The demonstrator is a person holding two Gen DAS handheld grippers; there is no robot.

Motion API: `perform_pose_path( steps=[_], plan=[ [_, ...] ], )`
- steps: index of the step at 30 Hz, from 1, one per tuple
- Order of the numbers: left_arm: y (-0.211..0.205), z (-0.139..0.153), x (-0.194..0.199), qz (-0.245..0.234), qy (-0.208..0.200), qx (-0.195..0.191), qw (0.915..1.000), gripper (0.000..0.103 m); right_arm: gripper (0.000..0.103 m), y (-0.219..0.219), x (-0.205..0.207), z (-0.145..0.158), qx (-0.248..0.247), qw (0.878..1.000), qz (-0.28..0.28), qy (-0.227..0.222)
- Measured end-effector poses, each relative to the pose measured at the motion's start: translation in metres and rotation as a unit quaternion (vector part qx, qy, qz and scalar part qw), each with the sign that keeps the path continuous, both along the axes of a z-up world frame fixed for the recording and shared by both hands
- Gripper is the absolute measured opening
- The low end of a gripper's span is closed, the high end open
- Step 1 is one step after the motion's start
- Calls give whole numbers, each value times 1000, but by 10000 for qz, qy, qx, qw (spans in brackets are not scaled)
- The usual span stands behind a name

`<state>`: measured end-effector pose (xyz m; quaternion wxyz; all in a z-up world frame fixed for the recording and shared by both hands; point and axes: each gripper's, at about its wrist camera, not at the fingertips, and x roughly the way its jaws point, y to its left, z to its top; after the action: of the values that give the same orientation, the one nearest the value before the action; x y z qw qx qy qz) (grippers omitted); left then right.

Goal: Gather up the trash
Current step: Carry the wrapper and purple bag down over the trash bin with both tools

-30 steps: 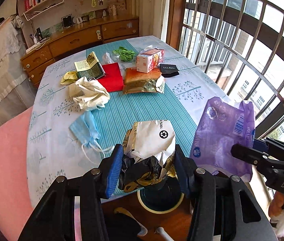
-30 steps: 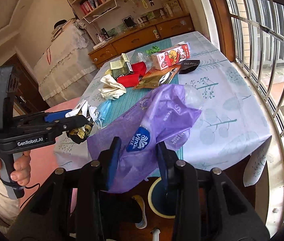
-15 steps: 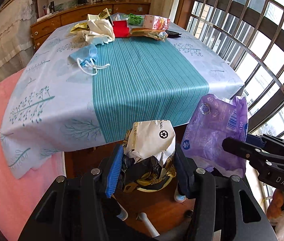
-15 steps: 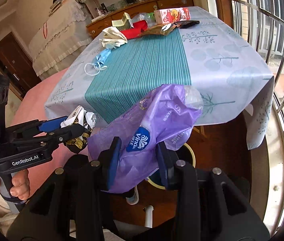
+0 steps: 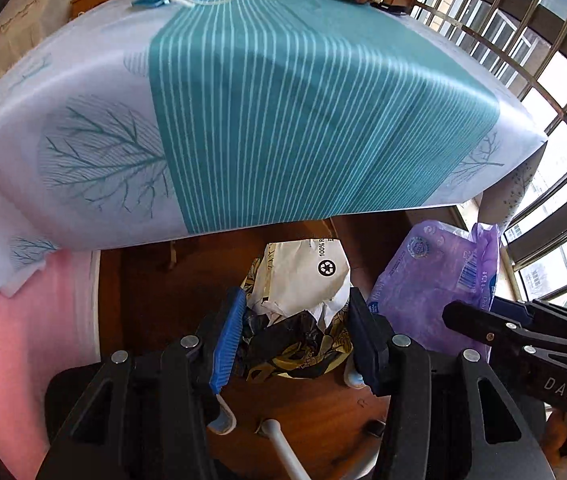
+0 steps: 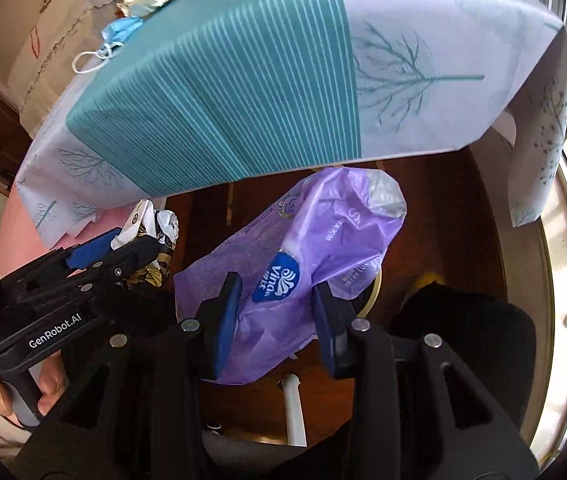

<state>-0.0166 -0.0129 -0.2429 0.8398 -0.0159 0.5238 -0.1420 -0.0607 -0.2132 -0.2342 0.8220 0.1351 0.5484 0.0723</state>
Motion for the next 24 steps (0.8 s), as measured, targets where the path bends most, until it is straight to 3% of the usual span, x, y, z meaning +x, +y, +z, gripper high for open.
perform_pose_path(
  steps=[1,6,17,24],
  plan=[
    [-3,-10,3,-10,40,16,10000,50,32,1,8,-19,-57,9998,-73,149],
    [-21,-61,26,-92,87,335,9994,50,32,4,25,-57,-299,9990,-156,296],
    [-44,-149,54,-172,421,295,9985,51,32,12,69,-149,-384,9963,-187,746],
    [-43,-189,75,-53,1012,167,9947,52,32,5,94,-187,-256,9943,-419,945]
  ],
)
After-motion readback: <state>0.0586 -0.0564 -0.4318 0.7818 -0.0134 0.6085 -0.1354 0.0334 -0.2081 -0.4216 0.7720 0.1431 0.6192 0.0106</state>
